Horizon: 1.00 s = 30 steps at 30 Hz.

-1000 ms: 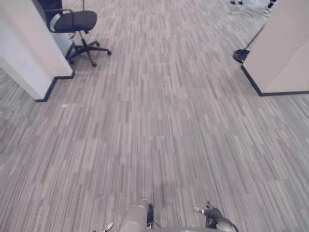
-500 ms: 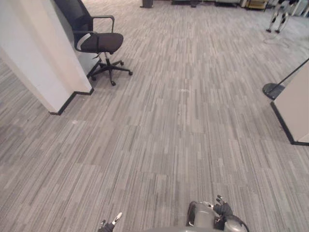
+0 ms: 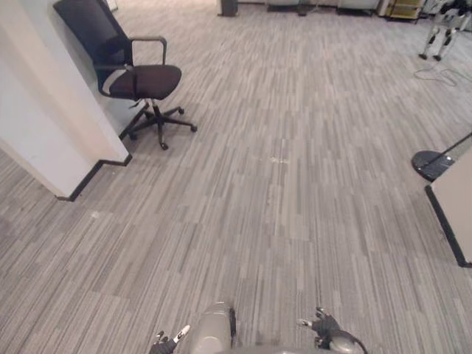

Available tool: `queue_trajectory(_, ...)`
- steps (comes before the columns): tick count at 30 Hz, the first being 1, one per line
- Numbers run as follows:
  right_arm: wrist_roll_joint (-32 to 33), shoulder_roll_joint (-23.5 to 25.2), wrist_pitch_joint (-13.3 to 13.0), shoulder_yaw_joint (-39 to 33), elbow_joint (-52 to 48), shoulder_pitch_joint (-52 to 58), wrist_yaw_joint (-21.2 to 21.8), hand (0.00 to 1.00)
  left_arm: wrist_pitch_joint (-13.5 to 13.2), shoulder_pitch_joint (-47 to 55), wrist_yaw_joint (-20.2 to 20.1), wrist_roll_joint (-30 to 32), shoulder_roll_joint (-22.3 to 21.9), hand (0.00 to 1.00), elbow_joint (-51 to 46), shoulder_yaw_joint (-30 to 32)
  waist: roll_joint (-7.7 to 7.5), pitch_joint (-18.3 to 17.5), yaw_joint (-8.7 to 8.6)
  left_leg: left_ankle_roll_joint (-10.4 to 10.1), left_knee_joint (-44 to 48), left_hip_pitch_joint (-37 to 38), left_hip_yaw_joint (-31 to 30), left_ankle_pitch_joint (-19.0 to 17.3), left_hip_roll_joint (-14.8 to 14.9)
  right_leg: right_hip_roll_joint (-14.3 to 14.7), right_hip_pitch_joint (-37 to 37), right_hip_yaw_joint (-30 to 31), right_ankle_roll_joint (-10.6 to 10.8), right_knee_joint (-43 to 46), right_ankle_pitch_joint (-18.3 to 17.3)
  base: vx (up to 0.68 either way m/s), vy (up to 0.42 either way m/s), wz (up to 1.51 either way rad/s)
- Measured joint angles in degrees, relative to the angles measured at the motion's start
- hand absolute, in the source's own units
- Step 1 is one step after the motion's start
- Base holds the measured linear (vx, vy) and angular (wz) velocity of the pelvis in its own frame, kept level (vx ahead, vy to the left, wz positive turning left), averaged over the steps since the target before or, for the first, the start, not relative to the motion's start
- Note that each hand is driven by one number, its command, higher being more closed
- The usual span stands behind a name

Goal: Organize washtable

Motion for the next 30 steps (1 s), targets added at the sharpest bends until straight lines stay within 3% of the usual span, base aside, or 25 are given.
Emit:
queue_trajectory(2,-0.03,1.03,-0.41,1.37,0.13,-0.6,0.22,0.0,-0.24,-0.63,0.14,-0.04,0.13,0.0,-0.03,-0.32,-0.83,0.08,0.08,1.81,2.47,-0.35,0.04,-2.85,-0.89,-0.7,-0.16,0.87,-0.79,0.35,3.29,0.65,0.217,0.16)
queue_trajectory(4,-0.04,1.72,-0.79,0.59,-0.51,-0.66,0.26,0.0,-0.12,-0.69,0.11,-0.15,0.59,0.0,-0.21,-0.06,-1.62,0.04,0.78,3.86,8.46,-0.8,1.21,-6.48,-1.6,-2.54,0.09,2.99,0.63,4.08,4.48,0.55,0.224,0.11)
queue_trajectory(5,-0.04,1.61,-1.14,-1.82,-0.76,-0.44,0.22,0.0,-0.07,-0.63,0.09,-0.14,0.66,0.0,-0.08,-0.02,-1.73,-0.01,0.67,4.99,11.06,0.06,1.4,-8.85,-2.79,-4.38,-1.59,4.45,1.2,11.18,4.81,0.51,0.217,0.09)
queue_trajectory(6,-0.01,1.18,-1.19,-4.28,-0.72,-0.19,0.13,0.0,-0.06,-0.47,0.05,-0.12,0.82,0.0,0.07,-0.12,-1.98,-0.14,0.6,5.61,11.61,2.31,1.79,-11.74,-4.27,-6.79,-5.54,7.31,3.31,22.35,6.37,0.61,0.252,0.05)
queue_trajectory(9,0.35,-0.01,-1.19,-8.01,-0.05,0.99,0.11,0.0,0.36,-1.11,-0.21,0.12,2.53,0.0,2.4,-1.2,-2.64,-0.21,-1.46,7.46,11.73,8.68,1.93,-18.96,-7.61,-10.57,-17.17,11.58,4.39,51.43,16.86,0.46,0.136,0.18)
queue_trajectory(11,0.7,-1.37,-1.23,-9.34,0.13,2.01,0.22,0.0,1.08,-1.52,-0.25,0.17,2.28,0.0,2.71,-1.22,-1.76,0.12,-1.94,7.99,9.33,14.66,0.8,-19.76,-7.99,-9.84,-22.05,10.99,3.19,61.62,14.54,0.43,0.05,0.15)
queue_trajectory(12,0.7,-2.12,-1.09,-9.96,0.15,2.67,0.12,0.0,1.08,-1.59,-0.27,0.17,1.95,0.0,2.73,-1.24,-0.42,0.38,-3.01,7.97,5.61,19.39,-0.43,-19.74,-7.83,-9.0,-24.76,8.21,2.3,63.94,12.09,0.5,0.027,0.13)
queue_trajectory(14,1.89,-1.79,-1.4,-11.54,-1.41,3.17,0.21,0.0,1.04,-1.7,-0.24,0.17,1.88,0.0,2.74,-1.23,-0.32,0.29,-4.16,7.93,1.07,24.96,-1.17,-19.73,-7.05,-8.26,-29.16,4.35,1.59,61.83,8.3,0.39,-0.012,0.18)
queue_trajectory(16,2.58,-1.34,-1.48,-11.95,-3.56,3.88,0.22,0.0,1.05,-2.44,-0.18,0.25,1.81,0.0,2.73,-1.28,-0.24,0.21,-4.51,7.33,-1.55,28.58,-2.47,-20.04,-6.0,-8.6,-33.27,-0.51,0.79,53.98,5.6,0.32,-0.059,0.25)
queue_trajectory(18,2.84,-1.29,-1.51,-12.01,-5.82,4.52,0.2,0.0,1.01,-3.85,-0.08,0.39,1.33,0.0,2.66,-1.52,0.05,0.25,-4.52,5.17,-3.34,31.45,-3.89,-21.05,-4.26,-9.28,-35.76,-6.3,0.6,39.12,5.36,0.42,-0.094,0.42)
queue_trajectory(20,2.85,-1.06,-1.41,-11.97,-5.86,4.44,0.14,0.0,0.52,-3.72,0.11,0.97,0.66,0.0,1.88,-1.5,0.35,0.17,-4.48,2.55,-5.68,35.1,-4.63,-22.24,-2.42,-7.4,-35.95,-7.82,-1.4,20.36,8.74,0.42,-0.13,0.37)
queue_trajectory(21,2.9,-0.87,-1.39,-11.98,-5.86,4.45,0.11,0.0,0.42,-3.61,0.15,1.26,0.62,0.0,1.85,-1.44,0.37,0.17,-4.51,1.82,-6.07,36.05,-4.88,-22.64,-2.03,-6.91,-36.08,-7.31,-1.48,16.08,10.16,0.53,-0.248,0.36)
queue_trajectory(22,3.25,-0.81,-1.34,-11.94,-5.92,4.44,0.18,0.0,0.18,-3.39,0.24,1.4,0.4,0.0,1.86,-1.26,0.34,0.16,-4.52,-0.25,-6.57,38.44,-6.11,-23.76,-1.67,-6.1,-36.27,-5.84,-2.74,11.29,14.59,0.5,-0.253,0.33)
queue_trajectory(23,3.39,-0.91,-1.32,-11.96,-6.01,4.45,0.18,0.0,0.19,-3.25,0.27,1.54,0.06,0.0,1.93,-1.25,0.84,-0.05,-4.66,-0.71,-6.47,39.22,-6.66,-24.0,-1.04,-5.49,-36.21,-5.11,-3.88,12.3,18.17,0.69,-0.335,0.32)
queue_trajectory(24,3.29,-0.88,-1.22,-11.82,-6.12,4.53,0.19,0.0,0.12,-3.07,0.27,2.05,-0.77,0.0,2.06,-0.94,1.59,-1.26,-4.54,-1.94,-5.74,39.69,-7.71,-23.31,0.06,-5.56,-37.42,-4.03,-4.59,16.34,20.24,0.67,-0.31,0.12)
queue_trajectory(25,3.26,-1.63,-1.18,-11.81,-6.06,4.31,0.29,0.0,0.07,-2.82,0.22,2.44,-1.68,0.0,2.25,-0.94,2.39,-2.08,-4.42,-4.67,-4.7,40.04,-8.8,-21.36,1.11,-5.39,-38.43,-4.28,-4.24,21.43,16.04,0.8,-0.376,0.01)
queue_trajectory(28,3.25,-2.67,-1.28,-12.08,-6.16,4.26,0.32,0.0,0.12,-2.64,0.03,2.5,-3.14,0.0,2.35,-0.19,4.96,-3.02,-4.76,-2.91,4.0,38.21,-11.07,-14.71,2.48,-3.66,-37.19,-4.79,-4.68,26.28,9.11,0.56,-0.26,-0.15)
queue_trajectory(29,3.23,-3.14,-1.22,-12.0,-6.16,4.26,0.32,0.0,0.16,-2.75,-0.16,2.47,-3.92,0.0,2.41,0.7,6.47,-3.03,-5.18,-1.82,13.84,34.28,-11.84,-8.13,3.43,-1.52,-34.17,-5.6,-4.81,25.15,6.96,0.62,-0.246,-0.27)
queue_trajectory(30,3.22,-3.16,-1.11,-11.92,-6.16,4.35,0.35,0.0,0.24,-2.39,-0.35,2.5,-3.93,0.0,2.39,1.77,6.62,-2.7,-5.82,-3.64,23.5,29.51,-11.93,4.99,4.27,0.64,-30.42,-5.58,-5.21,22.69,5.52,0.6,-0.226,-0.25)
